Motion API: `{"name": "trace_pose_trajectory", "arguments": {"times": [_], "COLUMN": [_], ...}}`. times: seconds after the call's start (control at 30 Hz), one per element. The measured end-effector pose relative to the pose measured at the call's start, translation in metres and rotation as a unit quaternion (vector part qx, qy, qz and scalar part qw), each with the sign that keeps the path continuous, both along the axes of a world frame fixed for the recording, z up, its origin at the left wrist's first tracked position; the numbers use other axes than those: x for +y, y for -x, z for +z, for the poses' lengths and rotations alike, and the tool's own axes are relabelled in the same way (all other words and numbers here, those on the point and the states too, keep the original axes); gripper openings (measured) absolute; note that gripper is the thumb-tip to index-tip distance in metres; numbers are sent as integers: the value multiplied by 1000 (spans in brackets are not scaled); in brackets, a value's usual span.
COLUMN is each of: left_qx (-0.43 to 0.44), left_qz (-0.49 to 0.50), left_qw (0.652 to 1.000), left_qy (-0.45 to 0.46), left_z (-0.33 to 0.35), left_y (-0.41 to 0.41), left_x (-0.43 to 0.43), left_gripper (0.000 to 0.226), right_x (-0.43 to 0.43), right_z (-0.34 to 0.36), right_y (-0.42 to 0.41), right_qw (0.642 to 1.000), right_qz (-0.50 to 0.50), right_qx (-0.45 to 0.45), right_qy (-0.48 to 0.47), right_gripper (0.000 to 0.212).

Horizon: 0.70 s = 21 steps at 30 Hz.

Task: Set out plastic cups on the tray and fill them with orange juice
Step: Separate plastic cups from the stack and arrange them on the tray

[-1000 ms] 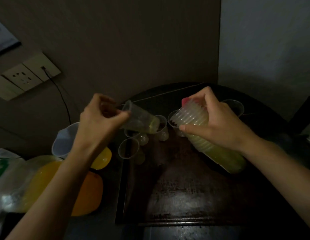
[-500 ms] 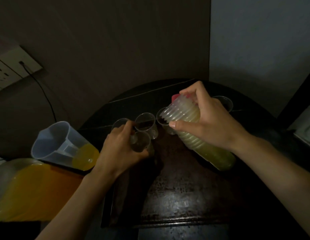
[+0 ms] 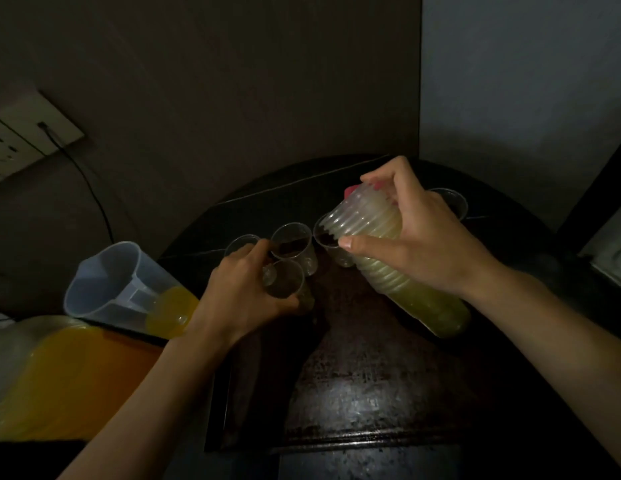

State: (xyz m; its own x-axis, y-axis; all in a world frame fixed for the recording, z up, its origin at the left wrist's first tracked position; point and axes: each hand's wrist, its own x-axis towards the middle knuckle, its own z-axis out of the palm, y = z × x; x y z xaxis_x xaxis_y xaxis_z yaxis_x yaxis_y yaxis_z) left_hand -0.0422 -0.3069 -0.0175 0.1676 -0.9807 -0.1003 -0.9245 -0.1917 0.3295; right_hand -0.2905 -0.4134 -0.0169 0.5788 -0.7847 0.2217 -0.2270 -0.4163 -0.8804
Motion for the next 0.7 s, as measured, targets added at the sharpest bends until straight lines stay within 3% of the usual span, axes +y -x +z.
{"name": "trace_pose_trajectory", "arguments": {"times": [0.47,0.5,0.57,0.63,0.7], "left_qx": [-46,-26,94,228,292], "left_qz": [3,8,35,48,39], "left_qw": [999,999,991,965,947], "left_qy": [25,46,93,120,123], "left_z": [7,10,21,35,48], "left_y": [4,8,21,37,51], "left_x": [0,1,0,-4,-10], "left_gripper": [78,73,61,52,51], "right_x": [0,0,1,2,4], "right_z": [-6,-6,-6,-5,-3], "right_y": [-3,-3,-3,-3,-3], "right_qw": [1000,1000,1000,1000,1000], "right_qz": [2,2,5,10,15], "right_qx": [5,8,11,8,6], "right_qy": [0,-2,-7,-10,-8], "right_gripper": [76,76,76,74,71]}}
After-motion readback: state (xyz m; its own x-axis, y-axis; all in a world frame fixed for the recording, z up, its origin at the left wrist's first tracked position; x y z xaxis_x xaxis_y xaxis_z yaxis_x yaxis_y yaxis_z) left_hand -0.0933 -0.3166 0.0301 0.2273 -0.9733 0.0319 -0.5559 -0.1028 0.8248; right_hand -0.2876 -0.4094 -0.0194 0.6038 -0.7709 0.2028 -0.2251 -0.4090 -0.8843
